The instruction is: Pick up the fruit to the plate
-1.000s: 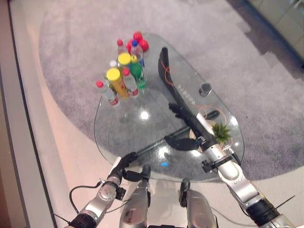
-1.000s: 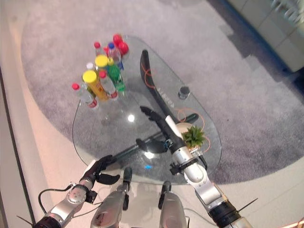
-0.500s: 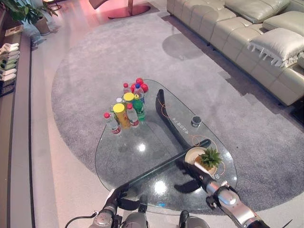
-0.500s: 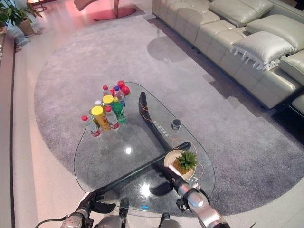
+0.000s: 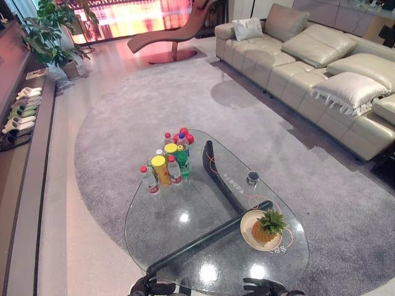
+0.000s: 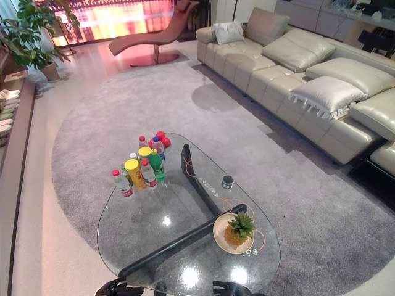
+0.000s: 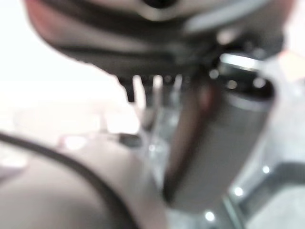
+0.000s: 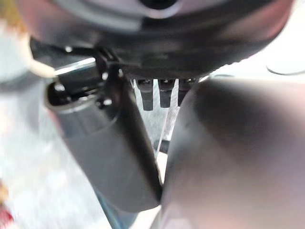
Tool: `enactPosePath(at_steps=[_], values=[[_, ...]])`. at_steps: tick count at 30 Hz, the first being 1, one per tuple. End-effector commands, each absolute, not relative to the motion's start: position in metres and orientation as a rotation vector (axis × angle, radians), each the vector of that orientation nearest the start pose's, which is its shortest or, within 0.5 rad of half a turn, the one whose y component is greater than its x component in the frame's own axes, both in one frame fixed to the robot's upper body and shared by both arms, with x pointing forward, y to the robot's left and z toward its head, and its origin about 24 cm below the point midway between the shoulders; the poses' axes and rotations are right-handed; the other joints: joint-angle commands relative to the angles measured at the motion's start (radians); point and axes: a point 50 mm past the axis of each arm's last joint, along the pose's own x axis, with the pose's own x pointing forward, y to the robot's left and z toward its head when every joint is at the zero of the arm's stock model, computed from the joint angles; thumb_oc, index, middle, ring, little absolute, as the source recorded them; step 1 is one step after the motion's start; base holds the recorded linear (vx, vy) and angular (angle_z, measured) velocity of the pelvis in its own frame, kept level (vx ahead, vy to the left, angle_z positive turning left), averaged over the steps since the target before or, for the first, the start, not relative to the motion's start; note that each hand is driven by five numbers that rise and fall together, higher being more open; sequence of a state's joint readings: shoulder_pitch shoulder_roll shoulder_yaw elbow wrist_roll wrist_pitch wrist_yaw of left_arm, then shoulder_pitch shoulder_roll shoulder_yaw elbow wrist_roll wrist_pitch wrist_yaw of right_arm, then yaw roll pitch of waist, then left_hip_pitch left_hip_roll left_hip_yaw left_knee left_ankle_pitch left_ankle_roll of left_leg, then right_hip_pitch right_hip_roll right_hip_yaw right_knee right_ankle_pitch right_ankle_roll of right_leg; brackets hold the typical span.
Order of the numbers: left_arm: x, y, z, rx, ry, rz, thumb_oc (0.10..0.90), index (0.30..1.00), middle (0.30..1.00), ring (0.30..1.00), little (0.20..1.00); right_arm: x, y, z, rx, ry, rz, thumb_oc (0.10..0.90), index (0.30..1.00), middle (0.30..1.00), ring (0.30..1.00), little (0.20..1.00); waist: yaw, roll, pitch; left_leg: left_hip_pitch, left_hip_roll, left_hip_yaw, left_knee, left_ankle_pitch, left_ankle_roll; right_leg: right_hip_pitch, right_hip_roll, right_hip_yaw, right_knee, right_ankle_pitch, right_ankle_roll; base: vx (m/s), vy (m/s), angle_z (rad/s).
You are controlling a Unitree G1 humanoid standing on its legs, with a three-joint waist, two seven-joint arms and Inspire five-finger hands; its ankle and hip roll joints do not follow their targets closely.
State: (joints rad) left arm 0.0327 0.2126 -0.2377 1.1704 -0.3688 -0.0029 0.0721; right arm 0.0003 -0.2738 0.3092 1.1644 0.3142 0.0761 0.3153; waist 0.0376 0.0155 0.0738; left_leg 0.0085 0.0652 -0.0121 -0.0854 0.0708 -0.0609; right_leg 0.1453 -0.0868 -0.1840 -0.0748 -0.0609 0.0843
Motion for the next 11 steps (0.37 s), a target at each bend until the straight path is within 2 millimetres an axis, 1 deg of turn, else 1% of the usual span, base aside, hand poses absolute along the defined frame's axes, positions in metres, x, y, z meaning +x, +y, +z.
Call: enactPosePath(at_steps=[1, 2, 3, 5, 8, 11], values=[[0.094, 0.218, -0.164, 0.024, 1.205, 0.254, 0.8, 0.9, 0.9, 0.9, 0.9, 0.08, -0.213, -0.167, 0.067, 1.386, 0.085, 0.8, 0.9, 0.9, 0.9, 0.9, -0.004, -0.041, 0.036, 0.056, -0.028, 0.037, -0.002, -0.013, -0.005, -0.04, -0.005, -0.032, -0.012, 0.121, -0.003, 0.06, 0.022, -0.02], [0.089, 0.217, -0.166, 0.009, 1.231, 0.269, 0.8, 0.9, 0.9, 0.9, 0.9, 0.073, -0.214, -0.168, 0.068, 1.425, 0.051, 0.8, 0.9, 0.9, 0.9, 0.9, -0.004, -0.04, 0.033, 0.059, -0.028, 0.038, -0.002, -0.014, -0.004, -0.038, -0.006, -0.031, -0.012, 0.121, -0.002, 0.05, 0.016, -0.02], [0.089, 0.217, -0.166, 0.009, 1.232, 0.268, 0.8, 0.9, 0.9, 0.9, 0.9, 0.072, -0.214, -0.168, 0.071, 1.429, 0.047, 0.8, 0.9, 0.9, 0.9, 0.9, -0.003, -0.04, 0.033, 0.059, -0.028, 0.038, -0.002, -0.014, -0.004, -0.038, -0.006, -0.031, -0.012, 0.121, -0.002, 0.05, 0.016, -0.03], [0.081, 0.217, -0.168, -0.012, 1.261, 0.29, 0.8, 0.9, 0.9, 0.9, 0.9, 0.059, -0.213, -0.171, 0.103, 1.501, 0.011, 0.8, 0.9, 0.9, 0.9, 0.9, -0.001, -0.038, 0.024, 0.065, -0.028, 0.039, -0.002, -0.019, -0.002, -0.033, -0.007, -0.028, -0.01, 0.119, -0.001, 0.06, 0.018, -0.03], [0.078, 0.215, -0.169, -0.029, 1.27, 0.297, 0.8, 0.9, 0.9, 0.9, 0.9, 0.055, -0.211, -0.172, 0.129, 1.518, -0.003, 0.8, 0.9, 0.9, 0.9, 0.9, 0.0, -0.037, 0.021, 0.07, -0.03, 0.033, -0.002, -0.023, 0.001, -0.029, -0.008, -0.025, -0.01, 0.118, -0.001, 0.04, 0.013, -0.03], [0.077, 0.215, -0.17, -0.035, 1.277, 0.306, 0.8, 0.9, 0.9, 0.9, 0.9, 0.053, -0.21, -0.173, 0.112, 1.525, 0.004, 0.8, 0.9, 0.9, 0.9, 0.9, 0.001, -0.036, 0.02, 0.073, -0.032, 0.027, -0.002, -0.027, 0.004, -0.028, -0.011, -0.024, -0.008, 0.119, 0.003, 0.01, 0.004, 0.0]])
